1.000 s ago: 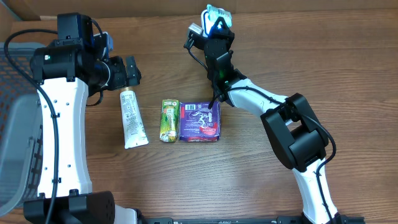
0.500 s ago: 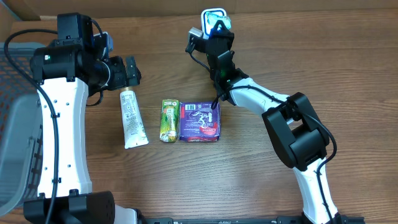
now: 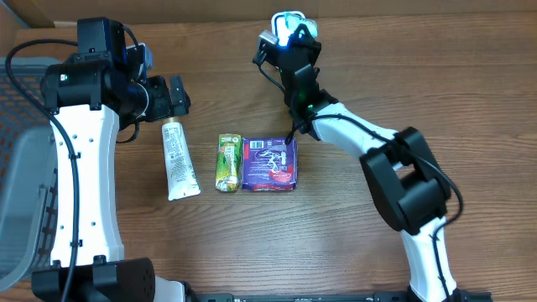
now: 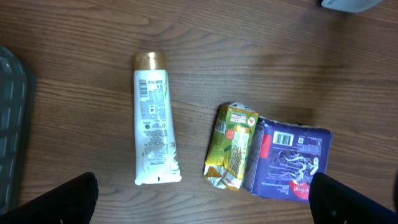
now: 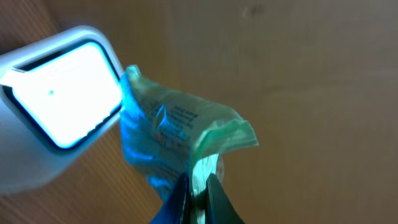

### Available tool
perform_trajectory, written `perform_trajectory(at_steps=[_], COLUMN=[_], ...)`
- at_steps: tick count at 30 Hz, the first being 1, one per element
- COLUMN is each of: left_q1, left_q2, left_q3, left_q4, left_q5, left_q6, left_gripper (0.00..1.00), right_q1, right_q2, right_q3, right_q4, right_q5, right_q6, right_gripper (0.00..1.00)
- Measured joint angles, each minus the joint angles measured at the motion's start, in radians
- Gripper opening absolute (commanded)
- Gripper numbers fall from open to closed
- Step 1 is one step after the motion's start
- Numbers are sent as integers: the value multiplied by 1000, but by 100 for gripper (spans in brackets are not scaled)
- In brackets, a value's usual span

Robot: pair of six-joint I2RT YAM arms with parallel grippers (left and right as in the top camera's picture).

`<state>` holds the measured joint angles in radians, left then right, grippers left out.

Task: Scan the item barcode
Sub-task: 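Hold the wipes pack in front of the white scanner, then carry the wipes pack right and drop it on the table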

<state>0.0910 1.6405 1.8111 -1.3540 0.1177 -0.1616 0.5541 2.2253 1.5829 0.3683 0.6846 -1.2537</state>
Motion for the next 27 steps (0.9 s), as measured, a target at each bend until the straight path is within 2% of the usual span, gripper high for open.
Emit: perform_trajectory(at_steps=[3, 7, 9, 13, 16, 19, 23, 27], left_q1=[0, 0, 0, 0, 0, 0, 0, 0], left_q2=[0, 0, 0, 0, 0, 0, 0, 0], left_q3=[0, 0, 0, 0, 0, 0, 0, 0], left_q4=[1, 0, 1, 0, 0, 0, 0, 0], left_q5=[0, 0, 0, 0, 1, 1, 2, 2], left_q6=[0, 0, 0, 0, 0, 0, 0, 0], left_gripper=[100, 100, 99, 100, 100, 100, 100, 99], right_q1=[6, 16, 12, -40, -134, -234, -376, -542], right_q2=[-143, -368, -484, -622, -642, -624, -605, -602], right_q3=[-4, 1, 3, 12, 17, 10, -33, -119], right_q4=[-273, -597, -760, -973, -1103, -1230, -1328, -1321], right_q5=[17, -47, -143, -436, -643, -753, -804, -809], right_q6=[134, 400, 573, 929, 1182, 1378, 1586, 1751], right_gripper=[4, 4, 4, 4, 4, 4, 4, 4])
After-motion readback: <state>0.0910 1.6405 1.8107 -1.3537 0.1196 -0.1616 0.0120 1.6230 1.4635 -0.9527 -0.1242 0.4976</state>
